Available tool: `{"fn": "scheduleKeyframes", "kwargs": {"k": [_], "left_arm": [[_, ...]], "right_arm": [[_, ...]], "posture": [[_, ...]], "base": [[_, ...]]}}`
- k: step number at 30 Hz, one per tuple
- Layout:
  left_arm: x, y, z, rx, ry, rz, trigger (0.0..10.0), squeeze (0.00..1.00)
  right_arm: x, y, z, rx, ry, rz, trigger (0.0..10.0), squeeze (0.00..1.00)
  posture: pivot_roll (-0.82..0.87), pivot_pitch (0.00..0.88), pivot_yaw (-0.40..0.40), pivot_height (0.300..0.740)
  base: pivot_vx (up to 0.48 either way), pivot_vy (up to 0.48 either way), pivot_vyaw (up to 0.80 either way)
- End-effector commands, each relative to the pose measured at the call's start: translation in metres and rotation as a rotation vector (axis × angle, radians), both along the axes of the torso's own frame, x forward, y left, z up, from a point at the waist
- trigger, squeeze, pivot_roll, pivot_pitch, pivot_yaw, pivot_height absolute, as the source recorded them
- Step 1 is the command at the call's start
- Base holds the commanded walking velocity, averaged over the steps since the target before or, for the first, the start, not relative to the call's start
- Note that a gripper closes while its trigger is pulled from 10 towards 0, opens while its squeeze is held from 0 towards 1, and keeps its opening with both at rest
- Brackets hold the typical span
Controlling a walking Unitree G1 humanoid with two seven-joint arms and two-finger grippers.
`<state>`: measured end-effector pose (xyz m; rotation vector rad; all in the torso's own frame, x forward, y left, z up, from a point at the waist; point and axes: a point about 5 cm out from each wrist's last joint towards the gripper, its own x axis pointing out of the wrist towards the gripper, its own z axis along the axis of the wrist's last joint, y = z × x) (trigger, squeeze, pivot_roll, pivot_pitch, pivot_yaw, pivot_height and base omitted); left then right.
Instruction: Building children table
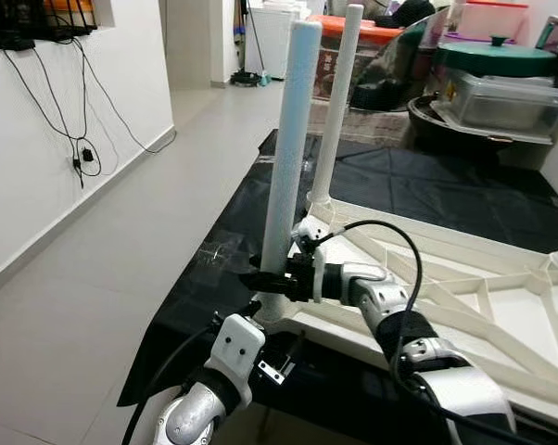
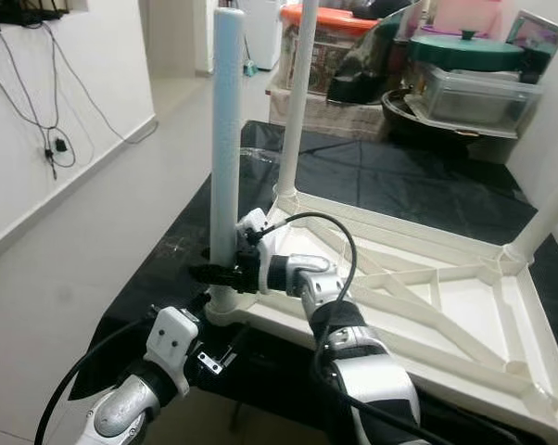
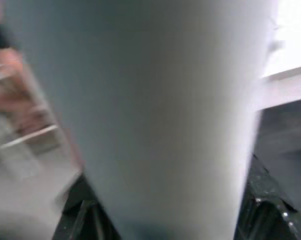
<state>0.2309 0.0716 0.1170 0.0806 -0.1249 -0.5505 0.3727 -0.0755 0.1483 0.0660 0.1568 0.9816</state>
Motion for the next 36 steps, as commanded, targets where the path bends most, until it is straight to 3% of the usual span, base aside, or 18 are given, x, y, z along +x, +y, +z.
{"fn": "scheduleKeyframes", "kwargs": {"k": [1, 4, 5, 6, 8, 10, 11, 15, 16, 17, 18, 23, 24, 27, 28, 32, 34, 36], "left_arm": [[-0.001, 0.000, -0.005, 0.003, 0.023, 0.002, 10.0, 0.00], [-0.001, 0.000, -0.005, 0.003, 0.022, 0.002, 10.0, 0.00], [-0.001, 0.000, -0.005, 0.003, 0.022, 0.002, 10.0, 0.00], [0.000, 0.001, -0.005, 0.003, 0.022, 0.001, 10.0, 0.00], [0.000, 0.001, -0.005, 0.003, 0.022, 0.001, 10.0, 0.00], [0.000, 0.001, -0.005, 0.003, 0.023, 0.000, 10.0, 0.00], [0.000, 0.001, -0.005, 0.004, 0.024, -0.001, 10.0, 0.00], [0.000, 0.001, -0.005, 0.007, 0.024, -0.002, 10.0, 0.00], [0.000, 0.001, -0.006, 0.008, 0.024, -0.003, 10.0, 0.00], [0.000, 0.001, -0.006, 0.008, 0.024, -0.003, 10.0, 0.00], [0.000, 0.001, -0.006, 0.008, 0.024, -0.003, 10.0, 0.00], [0.000, 0.001, -0.006, 0.008, 0.025, -0.004, 10.0, 0.00], [0.000, 0.001, -0.006, 0.008, 0.025, -0.004, 10.0, 0.00], [0.000, 0.001, -0.007, 0.008, 0.025, -0.004, 10.0, 0.00], [0.000, 0.001, -0.007, 0.009, 0.024, -0.004, 10.0, 0.00], [0.000, 0.001, -0.007, 0.009, 0.024, -0.004, 10.0, 0.00], [0.001, 0.000, -0.007, 0.009, 0.024, -0.006, 10.0, 0.00], [0.001, 0.000, -0.007, 0.008, 0.024, -0.007, 10.0, 0.00]], "right_arm": [[0.005, -0.014, -0.010, -0.001, 0.034, -0.192, 0.0, 0.00], [0.015, -0.042, -0.014, 0.001, 0.068, -0.570, 0.0, 0.00], [0.015, -0.042, -0.014, 0.001, 0.068, -0.570, 0.0, 0.00], [0.016, -0.066, -0.018, -0.043, 0.068, -0.841, 0.0, 0.00], [0.016, -0.066, -0.018, -0.043, 0.068, -0.841, 0.0, 0.00], [0.013, -0.087, -0.021, -0.069, 0.061, -1.058, 0.0, 0.00], [0.003, -0.106, -0.028, -0.068, 0.085, -1.287, 0.0, 0.00], [-0.014, -0.110, -0.041, -0.045, 0.149, -1.469, 0.0, 0.00], [-0.016, -0.099, -0.043, -0.006, 0.166, -1.440, 3.2, 0.00], [-0.016, -0.099, -0.043, -0.006, 0.166, -1.440, 3.2, 0.00], [-0.012, -0.081, -0.040, 0.056, 0.144, -1.335, 10.0, 1.00], [-0.004, -0.056, -0.028, 0.135, 0.073, -1.154, 10.0, 1.00], [-0.001, -0.048, -0.022, 0.172, 0.043, -1.072, 10.0, 0.00], [0.003, -0.037, -0.015, 0.211, 0.026, -0.881, 10.0, 0.00], [0.004, -0.030, -0.011, 0.212, 0.024, -0.666, 10.0, 0.00], [0.002, -0.026, -0.009, 0.203, 0.030, -0.520, 10.0, 0.00], [-0.005, -0.029, -0.010, 0.042, 0.013, -0.138, 10.0, 0.00], [-0.009, -0.031, -0.011, -0.010, 0.019, -0.030, 10.0, 0.00]], "posture": [[0.17, 0.000, -0.100, 0.740], [0.15, 0.000, -0.092, 0.740], [0.15, 0.000, -0.092, 0.740], [0.15, 0.000, -0.086, 0.740], [0.15, 0.000, -0.086, 0.740], [0.15, 0.000, -0.086, 0.740], [0.15, 0.000, -0.085, 0.740], [0.15, 0.000, -0.085, 0.740], [0.15, 0.000, -0.081, 0.740], [0.15, 0.000, -0.081, 0.740], [0.15, 0.000, -0.083, 0.740], [0.15, 0.000, -0.089, 0.740], [0.15, 0.000, -0.089, 0.740], [0.15, 0.000, -0.088, 0.740], [0.15, 0.000, -0.086, 0.740], [0.15, 0.000, -0.086, 0.740], [0.15, 0.000, -0.090, 0.740], [0.15, 0.000, -0.090, 0.740]], "base": [[0.000, 0.000, 0.00], [0.000, 0.000, 0.00], [0.000, 0.000, 0.00], [0.000, 0.000, 0.00], [0.000, 0.000, 0.00], [0.000, 0.000, 0.00], [0.000, 0.000, 0.00], [0.000, 0.000, 0.00], [0.000, 0.000, 0.00], [0.000, 0.000, 0.00], [0.000, 0.000, 0.00], [0.000, 0.000, 0.00], [0.000, 0.000, 0.00], [0.000, 0.000, 0.00], [0.000, 0.000, 0.00], [0.000, 0.000, 0.00], [0.000, 0.000, 0.00], [0.000, 0.000, 0.00]]}}
